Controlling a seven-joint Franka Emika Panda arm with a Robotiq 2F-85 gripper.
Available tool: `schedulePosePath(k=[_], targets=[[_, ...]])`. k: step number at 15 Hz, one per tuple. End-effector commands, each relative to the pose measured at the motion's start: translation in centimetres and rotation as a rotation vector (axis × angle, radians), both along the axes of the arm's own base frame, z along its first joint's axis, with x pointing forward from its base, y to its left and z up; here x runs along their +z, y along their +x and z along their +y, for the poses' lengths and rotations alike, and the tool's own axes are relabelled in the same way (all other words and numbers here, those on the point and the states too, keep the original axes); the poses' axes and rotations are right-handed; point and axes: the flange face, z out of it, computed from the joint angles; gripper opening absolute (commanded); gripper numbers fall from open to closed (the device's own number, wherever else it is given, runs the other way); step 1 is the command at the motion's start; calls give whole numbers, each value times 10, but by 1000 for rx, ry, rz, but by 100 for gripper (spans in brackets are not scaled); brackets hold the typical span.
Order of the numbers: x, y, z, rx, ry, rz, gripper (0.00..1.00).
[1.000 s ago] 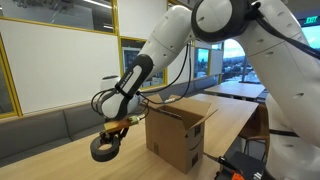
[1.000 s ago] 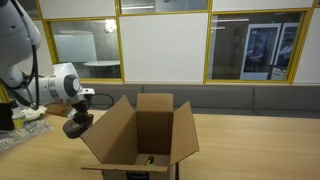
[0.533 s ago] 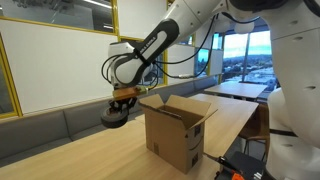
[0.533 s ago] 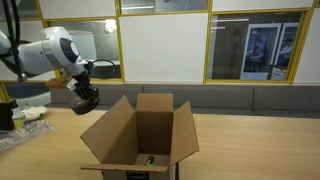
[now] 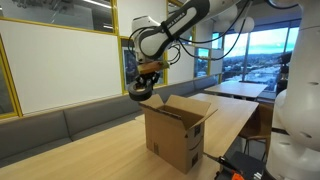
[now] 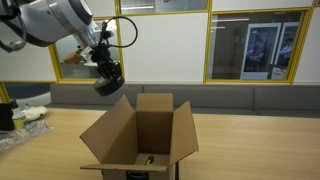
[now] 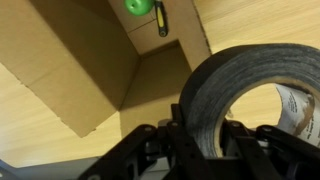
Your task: Put the spoon, apple and masking tape inside the box.
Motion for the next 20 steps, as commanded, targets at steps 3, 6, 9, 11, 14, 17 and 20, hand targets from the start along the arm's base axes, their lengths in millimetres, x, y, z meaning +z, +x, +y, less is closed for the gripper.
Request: schedulePosePath(k=[3, 6, 9, 11, 14, 17, 20], targets=[[-5, -32, -89, -129, -33, -2, 21], [-30, -41, -134, -202, -27, 42, 21], [-66, -51, -167, -250, 0, 87, 20], [-94, -61, -182, -269, 21, 116, 21], [-134, -72, -195, -287, 49, 163, 20], [-167, -81, -198, -294, 72, 207, 20], [-186, -87, -195, -289, 82, 247, 21]])
